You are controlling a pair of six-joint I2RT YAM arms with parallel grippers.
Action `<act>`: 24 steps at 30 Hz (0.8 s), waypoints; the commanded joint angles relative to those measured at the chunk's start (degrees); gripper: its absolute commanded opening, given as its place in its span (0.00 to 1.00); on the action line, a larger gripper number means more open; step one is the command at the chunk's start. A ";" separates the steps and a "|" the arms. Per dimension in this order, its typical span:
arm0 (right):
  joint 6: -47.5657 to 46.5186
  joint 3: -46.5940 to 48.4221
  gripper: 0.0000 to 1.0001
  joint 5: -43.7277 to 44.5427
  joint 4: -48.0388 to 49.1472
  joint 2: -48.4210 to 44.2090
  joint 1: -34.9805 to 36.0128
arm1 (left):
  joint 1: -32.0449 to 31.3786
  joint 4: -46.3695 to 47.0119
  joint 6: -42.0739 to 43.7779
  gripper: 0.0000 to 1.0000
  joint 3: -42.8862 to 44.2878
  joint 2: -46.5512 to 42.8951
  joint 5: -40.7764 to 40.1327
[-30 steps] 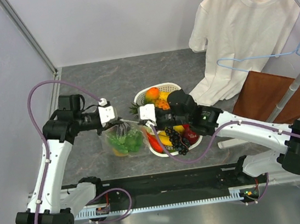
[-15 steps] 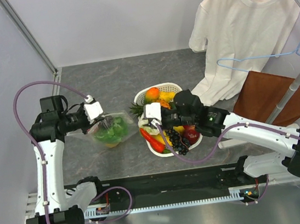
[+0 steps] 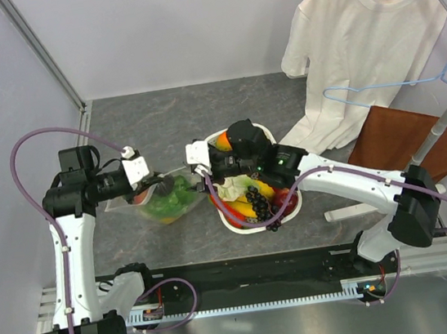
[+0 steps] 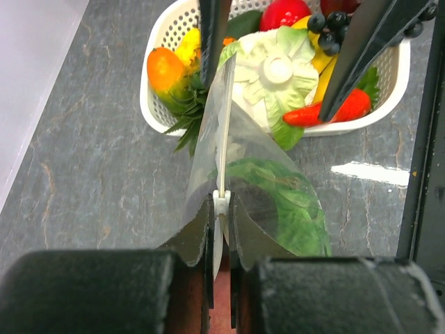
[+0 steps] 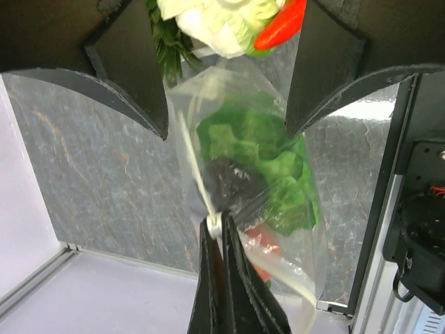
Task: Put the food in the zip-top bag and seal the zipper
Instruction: Zip the zipper food storage bag at the center of the board.
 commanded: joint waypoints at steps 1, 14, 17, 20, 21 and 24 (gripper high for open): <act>-2.06 4.59 0.76 -2.22 2.13 2.46 0.59 | -0.51 0.86 0.73 0.02 -0.09 -1.04 5.79; -7.43 11.36 0.00 2.17 -2.79 8.79 1.91 | -2.09 0.94 -1.72 0.02 -0.62 0.54 3.87; -7.86 10.75 0.00 5.85 -2.09 8.35 1.82 | -2.01 1.73 -4.01 0.02 -0.54 1.07 -1.40; -7.86 9.78 0.00 7.71 -1.12 7.65 1.38 | -1.74 1.91 -5.78 0.02 -0.88 0.55 -5.01; -7.34 9.60 0.00 8.33 -0.69 7.56 1.12 | -1.66 1.91 -5.87 0.02 -1.15 0.28 -5.63; -6.55 8.64 0.00 8.59 0.45 7.21 -0.11 | -1.48 2.26 -5.60 0.02 -2.11 -1.30 -8.26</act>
